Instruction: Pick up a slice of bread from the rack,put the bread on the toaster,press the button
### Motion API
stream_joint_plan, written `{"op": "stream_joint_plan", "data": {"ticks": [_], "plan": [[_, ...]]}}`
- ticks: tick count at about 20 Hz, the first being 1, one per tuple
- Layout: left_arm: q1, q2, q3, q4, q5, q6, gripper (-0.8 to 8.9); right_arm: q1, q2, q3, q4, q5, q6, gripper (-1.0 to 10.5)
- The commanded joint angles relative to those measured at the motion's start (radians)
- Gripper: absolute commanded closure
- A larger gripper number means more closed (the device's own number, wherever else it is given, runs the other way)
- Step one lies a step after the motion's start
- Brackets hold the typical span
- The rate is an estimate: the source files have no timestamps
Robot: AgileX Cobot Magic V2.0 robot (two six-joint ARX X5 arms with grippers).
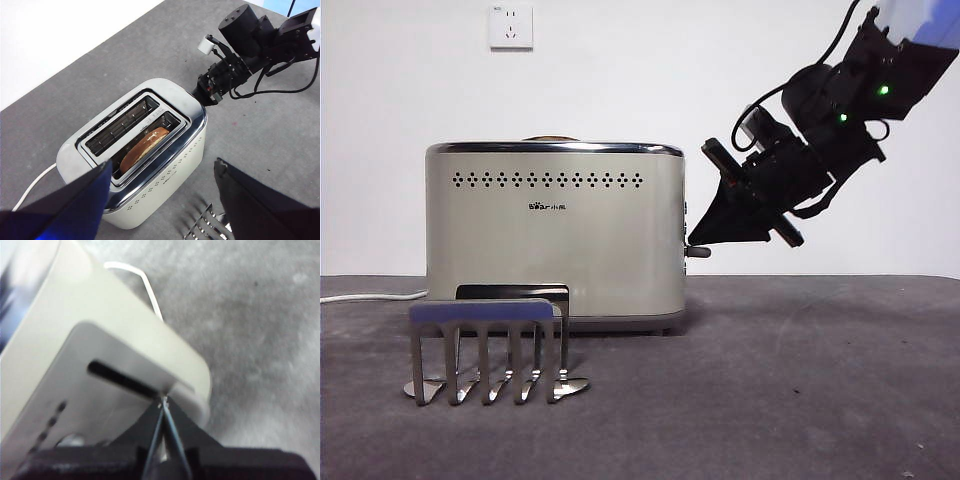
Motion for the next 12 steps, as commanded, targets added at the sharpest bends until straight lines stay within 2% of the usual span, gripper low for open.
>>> {"op": "stream_joint_plan", "data": {"ticks": [1, 4, 7, 12], "plan": [[0.0, 0.0, -0.003, -0.001, 0.0, -0.006, 4.67, 0.0, -0.074, -0.016, -0.002, 0.008, -0.013, 9.6], [0.0, 0.0, -0.003, -0.001, 0.0, -0.006, 4.67, -0.006, -0.194, -0.016, -0.007, 0.008, -0.014, 9.6], [0.0, 0.0, -0.003, -0.013, -0.001, -0.006, 4.68, -0.006, -0.333, -0.016, -0.072, 0.008, -0.048, 9.6], [0.0, 0.0, -0.003, -0.048, -0.001, -0.006, 4.68, -0.006, -0.563, -0.016, -0.409, 0.005, -0.127, 9.6]]}}
